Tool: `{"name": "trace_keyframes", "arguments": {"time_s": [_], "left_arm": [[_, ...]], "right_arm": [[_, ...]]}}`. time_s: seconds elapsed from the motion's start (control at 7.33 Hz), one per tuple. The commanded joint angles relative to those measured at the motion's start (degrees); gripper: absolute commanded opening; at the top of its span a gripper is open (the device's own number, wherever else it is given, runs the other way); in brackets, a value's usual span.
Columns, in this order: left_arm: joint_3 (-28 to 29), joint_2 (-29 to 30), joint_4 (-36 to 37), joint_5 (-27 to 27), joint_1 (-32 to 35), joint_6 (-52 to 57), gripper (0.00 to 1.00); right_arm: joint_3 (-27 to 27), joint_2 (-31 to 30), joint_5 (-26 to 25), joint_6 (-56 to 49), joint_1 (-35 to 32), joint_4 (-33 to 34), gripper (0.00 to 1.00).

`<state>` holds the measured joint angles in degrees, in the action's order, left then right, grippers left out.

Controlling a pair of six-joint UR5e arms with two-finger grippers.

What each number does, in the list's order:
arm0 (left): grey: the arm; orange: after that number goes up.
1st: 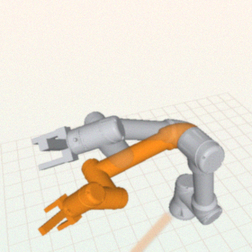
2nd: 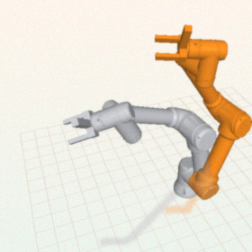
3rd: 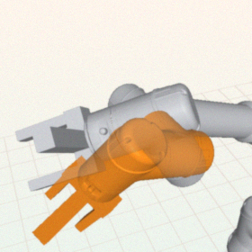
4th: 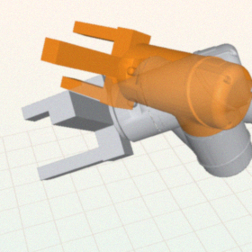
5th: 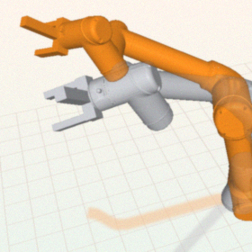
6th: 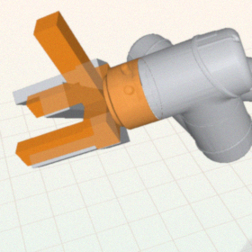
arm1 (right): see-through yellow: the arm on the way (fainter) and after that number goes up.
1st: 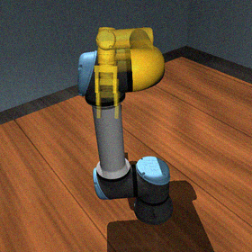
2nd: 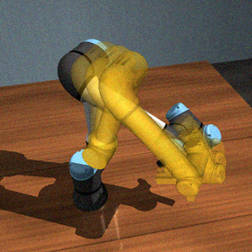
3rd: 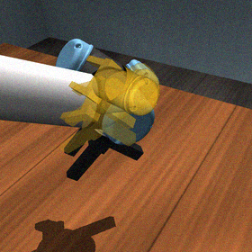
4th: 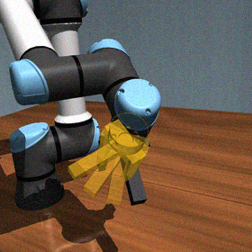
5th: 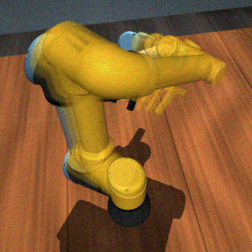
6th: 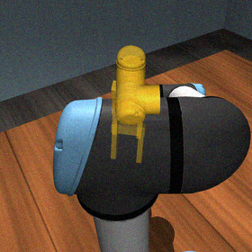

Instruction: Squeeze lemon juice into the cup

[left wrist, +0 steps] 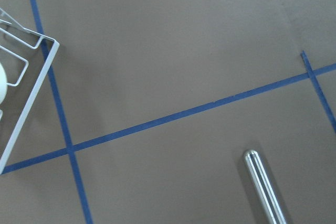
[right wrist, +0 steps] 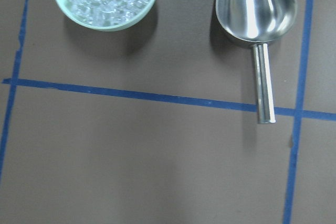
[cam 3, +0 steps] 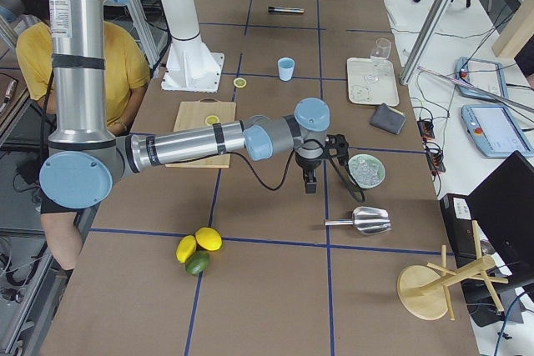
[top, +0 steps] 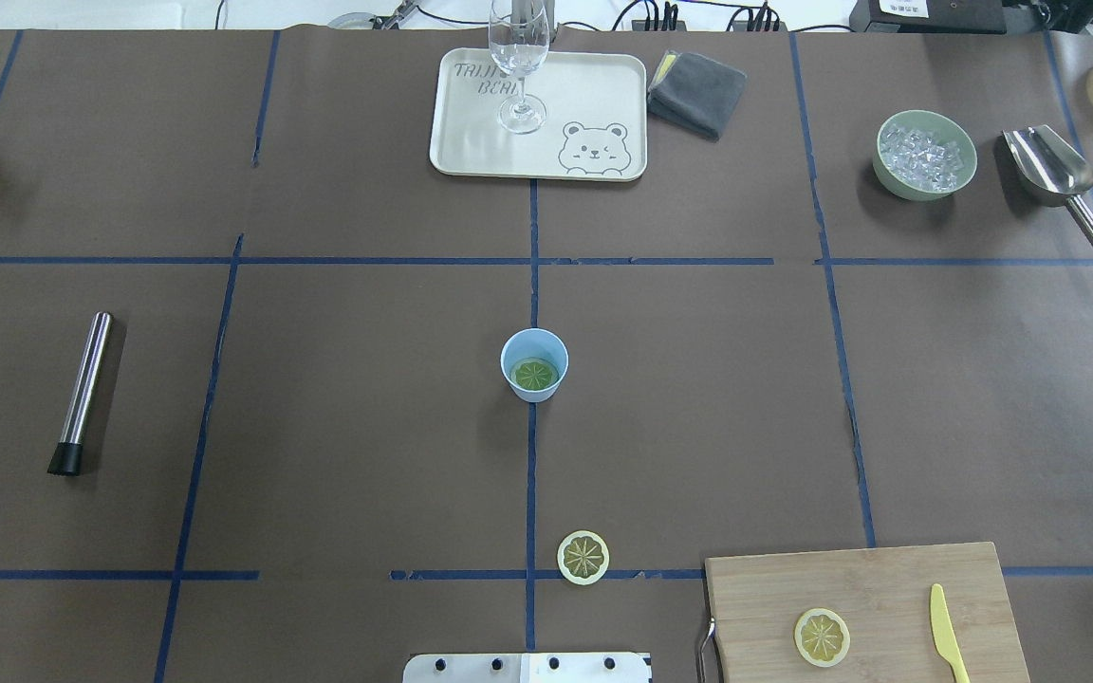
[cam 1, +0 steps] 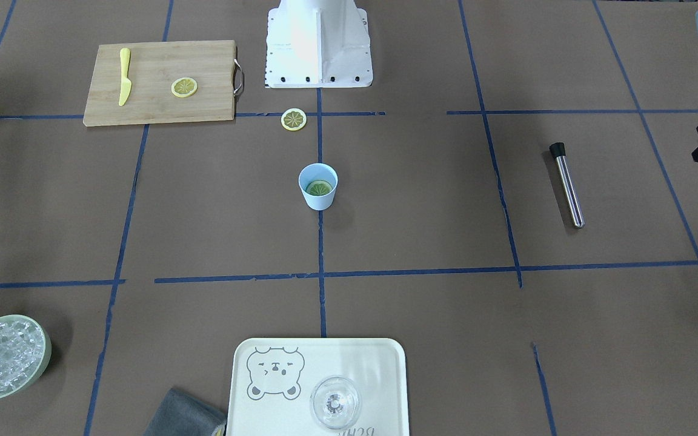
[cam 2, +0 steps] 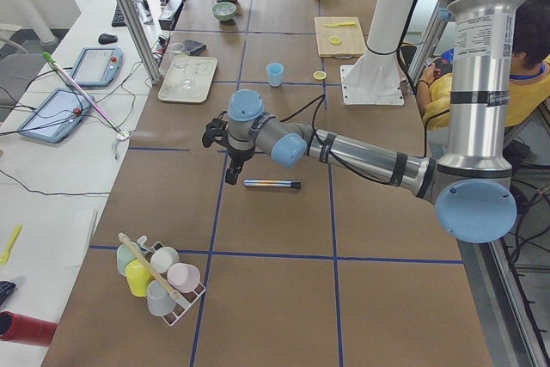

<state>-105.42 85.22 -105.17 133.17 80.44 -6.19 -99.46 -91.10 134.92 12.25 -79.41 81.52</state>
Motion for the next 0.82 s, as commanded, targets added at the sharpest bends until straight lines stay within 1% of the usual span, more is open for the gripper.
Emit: {"name": "trace_keyframes", "arguments": {"time_s": [0.0,0.14,0.27,0.55,0.68], "left_arm": [[0.5,-1.5,4.9,0.1,4.1,8.5,1.0],[2.6,-1.9,5.1,0.2,5.5,11.9,1.0],[3.7,-1.9,5.6,0.2,6.2,12.9,1.0],[6.3,-1.1,9.2,0.1,6.7,13.0,1.0],[4.5,-1.4,13.5,0.1,7.1,12.9,1.0]], "right_arm": [[7.7,0.1,2.1,-13.4,-7.0,0.3,1.0],[8.0,-0.7,3.9,-14.1,-7.8,0.3,1.0],[7.2,-0.8,4.0,-14.5,-9.1,0.6,1.0],[4.3,-0.6,4.3,-16.1,-9.7,6.6,1.0],[4.3,-0.7,4.3,-17.6,-9.9,6.8,1.0]]}}
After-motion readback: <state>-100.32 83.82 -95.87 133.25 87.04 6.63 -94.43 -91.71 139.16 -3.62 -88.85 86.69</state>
